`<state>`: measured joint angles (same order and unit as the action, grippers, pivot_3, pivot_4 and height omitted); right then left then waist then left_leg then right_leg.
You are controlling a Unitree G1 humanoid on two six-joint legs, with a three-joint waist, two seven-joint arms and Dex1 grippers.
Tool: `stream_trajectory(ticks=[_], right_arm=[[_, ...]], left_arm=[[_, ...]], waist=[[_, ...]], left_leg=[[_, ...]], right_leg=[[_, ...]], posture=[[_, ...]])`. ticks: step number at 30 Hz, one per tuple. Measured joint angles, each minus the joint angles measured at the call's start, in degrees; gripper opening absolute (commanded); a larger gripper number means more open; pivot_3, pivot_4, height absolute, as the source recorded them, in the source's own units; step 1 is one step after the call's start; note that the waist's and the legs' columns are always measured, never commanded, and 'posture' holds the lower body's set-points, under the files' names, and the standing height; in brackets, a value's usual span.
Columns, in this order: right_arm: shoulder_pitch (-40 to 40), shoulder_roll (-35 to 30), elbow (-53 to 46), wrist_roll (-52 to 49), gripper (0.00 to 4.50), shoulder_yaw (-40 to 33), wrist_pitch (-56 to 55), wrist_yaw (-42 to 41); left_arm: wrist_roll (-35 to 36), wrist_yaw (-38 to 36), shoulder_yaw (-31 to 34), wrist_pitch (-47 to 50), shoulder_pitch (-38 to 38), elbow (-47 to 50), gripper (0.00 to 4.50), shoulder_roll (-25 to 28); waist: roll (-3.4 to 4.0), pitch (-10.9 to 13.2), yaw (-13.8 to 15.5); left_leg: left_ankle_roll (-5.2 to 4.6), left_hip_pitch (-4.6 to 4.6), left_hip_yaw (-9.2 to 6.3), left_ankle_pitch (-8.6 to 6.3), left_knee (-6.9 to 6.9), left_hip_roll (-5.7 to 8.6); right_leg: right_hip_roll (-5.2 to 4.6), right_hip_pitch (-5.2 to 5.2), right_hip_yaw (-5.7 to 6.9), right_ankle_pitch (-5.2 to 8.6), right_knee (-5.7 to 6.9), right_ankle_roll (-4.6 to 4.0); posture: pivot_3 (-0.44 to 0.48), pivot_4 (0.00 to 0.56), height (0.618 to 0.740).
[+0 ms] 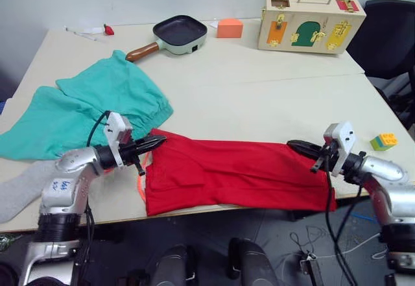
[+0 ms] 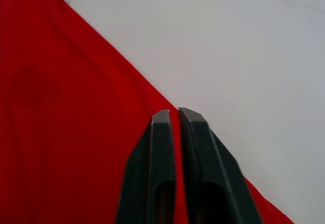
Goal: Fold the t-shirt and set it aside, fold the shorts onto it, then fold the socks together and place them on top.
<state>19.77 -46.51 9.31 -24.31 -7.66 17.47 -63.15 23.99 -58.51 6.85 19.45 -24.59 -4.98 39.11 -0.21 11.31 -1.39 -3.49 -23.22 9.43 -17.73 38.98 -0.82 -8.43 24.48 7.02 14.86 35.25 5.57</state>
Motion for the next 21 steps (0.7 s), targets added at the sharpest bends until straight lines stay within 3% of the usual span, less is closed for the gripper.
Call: stream_trajectory(ticks=[6, 7, 11, 15, 18, 21], right_arm=[[14.4, -8.4, 19.5, 8.5, 3.34, 9.1, 0.3, -12.8], [17.0, -8.5, 23.3, 10.2, 3.37, 10.6, 0.1, -14.1], [23.0, -8.0, 34.0, 15.6, 3.37, 14.4, -1.8, -16.9], [28.4, -6.1, 42.5, 19.5, 3.37, 16.0, -4.7, -17.3], [31.6, -4.5, 47.3, 22.3, 2.79, 16.4, -7.7, -17.2], [34.2, -2.7, 50.6, 23.6, 1.77, 16.4, -8.7, -17.7]], left_arm=[[5.3, -16.0, -1.0, -1.2, -1.3, -0.3, 2.45, 2.7], [7.1, -17.9, -0.8, -0.9, -0.9, 0.7, 2.78, 2.6], [9.6, -20.0, -0.1, -0.5, 4.8, 7.4, 4.05, 3.8], [10.6, -18.3, 0.9, 0.3, 10.8, 12.7, 4.05, 3.7], [10.8, -16.9, 2.5, -0.9, 14.2, 15.0, 4.07, 3.3], [10.8, -15.5, 3.4, -1.8, 16.9, 16.3, 4.07, 2.0]], waist=[[0.04, 0.0, -0.4], [0.04, 0.0, -0.6], [0.14, 0.1, -0.9], [0.16, 0.1, -1.1], [0.16, 0.1, -1.6], [0.16, 0.1, -1.8]], left_leg=[[-0.24, -0.04, 0.11, 0.08, -0.04, -0.07], [-0.23, -0.04, 0.14, 0.08, -0.04, -0.09], [-0.22, -0.04, 0.17, 0.07, -0.1, -0.1], [0.04, -0.04, 0.21, -0.07, -0.02, -0.09], [0.06, 0.0, 0.21, -0.09, -0.01, -0.08], [0.09, 0.01, 0.2, -0.1, -0.02, -0.09]], right_leg=[[0.06, 0.08, 0.15, 0.01, -0.16, -0.01], [0.09, 0.09, 0.14, 0.01, -0.2, -0.01], [0.11, 0.1, -0.05, 0.02, -0.25, -0.03], [0.06, 0.07, -0.12, 0.01, -0.24, -0.02], [0.0, 0.04, -0.09, 0.0, -0.23, -0.01], [-0.01, 0.08, -0.08, 0.0, -0.16, -0.01]], posture=[[0.0, 0.15, 0.74], [0.0, 0.15, 0.74], [0.0, 0.15, 0.74], [0.0, 0.15, 0.74], [0.0, 0.15, 0.74], [0.0, 0.15, 0.74]])
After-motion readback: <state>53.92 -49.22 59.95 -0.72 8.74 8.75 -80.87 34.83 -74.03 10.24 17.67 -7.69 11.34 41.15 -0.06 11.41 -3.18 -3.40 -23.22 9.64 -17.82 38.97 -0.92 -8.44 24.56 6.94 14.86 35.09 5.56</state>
